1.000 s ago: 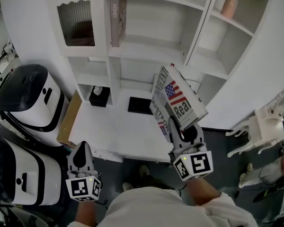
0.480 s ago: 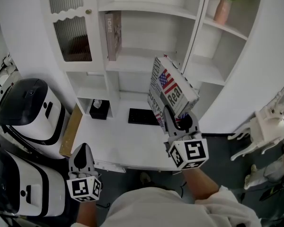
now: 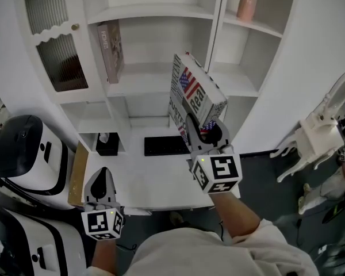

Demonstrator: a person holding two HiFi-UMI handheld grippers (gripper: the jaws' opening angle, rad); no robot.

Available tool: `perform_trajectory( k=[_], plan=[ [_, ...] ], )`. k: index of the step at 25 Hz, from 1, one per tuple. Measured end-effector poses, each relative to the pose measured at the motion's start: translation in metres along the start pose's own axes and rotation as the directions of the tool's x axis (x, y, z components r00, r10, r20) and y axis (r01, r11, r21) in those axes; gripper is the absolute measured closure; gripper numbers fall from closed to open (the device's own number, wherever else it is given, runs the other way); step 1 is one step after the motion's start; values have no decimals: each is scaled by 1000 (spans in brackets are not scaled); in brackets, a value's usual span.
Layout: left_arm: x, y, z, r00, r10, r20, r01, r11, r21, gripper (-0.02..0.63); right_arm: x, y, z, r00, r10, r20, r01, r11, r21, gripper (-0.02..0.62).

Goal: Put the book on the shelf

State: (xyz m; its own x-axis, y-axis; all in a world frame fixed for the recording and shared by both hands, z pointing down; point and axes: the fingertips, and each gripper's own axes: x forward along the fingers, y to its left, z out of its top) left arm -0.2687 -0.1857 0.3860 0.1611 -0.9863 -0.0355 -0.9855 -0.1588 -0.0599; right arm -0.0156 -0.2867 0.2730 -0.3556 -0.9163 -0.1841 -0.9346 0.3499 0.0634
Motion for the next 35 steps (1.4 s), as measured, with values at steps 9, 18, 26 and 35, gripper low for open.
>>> perform_trajectory(
  k=[9, 18, 26, 35],
  plan=[
    [23, -4, -4, 999, -50, -5, 50, 999, -6, 603, 44, -20, 6, 997, -81, 3, 81, 996, -27, 437],
    [28, 18, -14, 1000, -15, -23, 15, 1000, -23, 603, 90, -41, 8, 989, -148, -7, 148, 988, -39, 437],
    [37, 22, -22, 999, -15, -35, 14, 999, -31, 603, 126, -54, 0, 978, -206, -38, 204, 977, -57, 437],
    [43, 29, -32, 998, -2, -57, -1, 999, -46, 603, 163, -69, -9, 962, -259, -86, 255, 965, -56, 437]
  ],
)
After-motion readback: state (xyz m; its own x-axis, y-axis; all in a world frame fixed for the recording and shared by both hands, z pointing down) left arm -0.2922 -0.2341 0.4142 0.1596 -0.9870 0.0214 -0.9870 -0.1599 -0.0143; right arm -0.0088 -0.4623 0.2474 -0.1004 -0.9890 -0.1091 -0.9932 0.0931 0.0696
